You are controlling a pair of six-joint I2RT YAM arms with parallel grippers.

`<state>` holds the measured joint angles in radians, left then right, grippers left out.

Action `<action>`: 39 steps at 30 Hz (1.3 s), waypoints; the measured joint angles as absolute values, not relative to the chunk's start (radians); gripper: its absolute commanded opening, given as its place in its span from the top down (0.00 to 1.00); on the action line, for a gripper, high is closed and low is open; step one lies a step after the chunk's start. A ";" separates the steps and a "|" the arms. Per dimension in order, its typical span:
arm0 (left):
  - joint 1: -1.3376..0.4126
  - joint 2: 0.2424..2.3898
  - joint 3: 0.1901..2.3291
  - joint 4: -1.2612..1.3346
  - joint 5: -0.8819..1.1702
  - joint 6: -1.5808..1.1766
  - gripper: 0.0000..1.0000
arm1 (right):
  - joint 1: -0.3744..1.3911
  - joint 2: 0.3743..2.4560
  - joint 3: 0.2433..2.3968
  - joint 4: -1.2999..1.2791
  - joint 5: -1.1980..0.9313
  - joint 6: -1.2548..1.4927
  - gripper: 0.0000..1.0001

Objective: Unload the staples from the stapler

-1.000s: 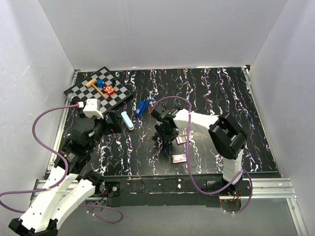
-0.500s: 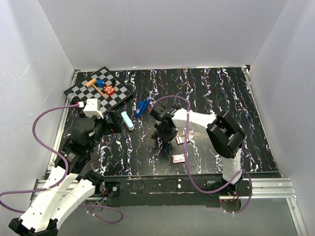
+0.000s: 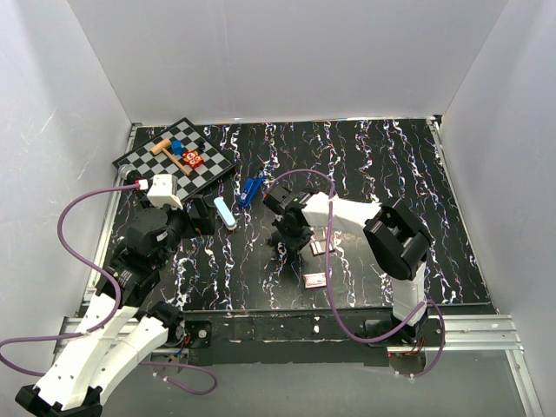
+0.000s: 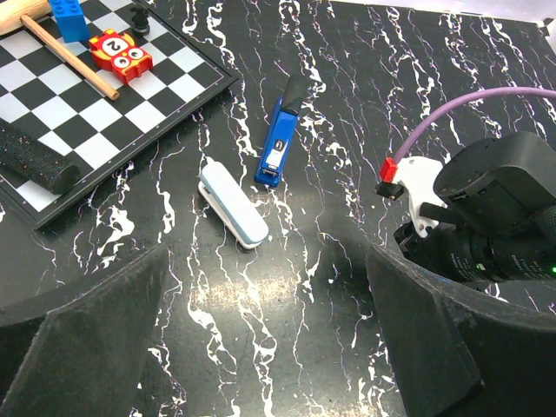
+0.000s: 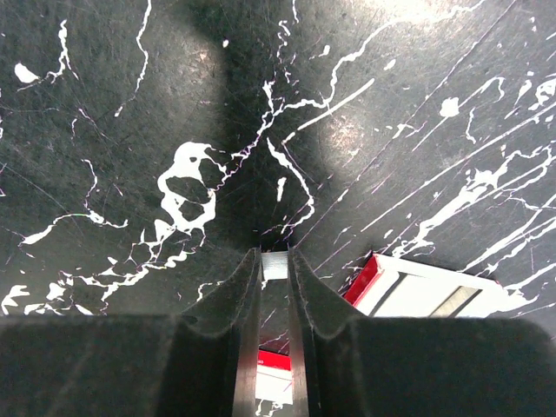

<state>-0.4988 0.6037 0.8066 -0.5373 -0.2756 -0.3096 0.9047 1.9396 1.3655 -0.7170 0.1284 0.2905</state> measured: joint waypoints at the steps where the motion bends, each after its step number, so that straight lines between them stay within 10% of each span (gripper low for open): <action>1: -0.499 0.604 0.807 -0.537 -0.275 -0.310 0.02 | 0.905 1.940 1.365 -0.718 0.128 0.289 0.85; 39: -0.495 0.595 0.807 -0.537 -0.272 -0.310 0.02 | 0.773 1.748 1.246 -0.764 0.215 0.336 0.88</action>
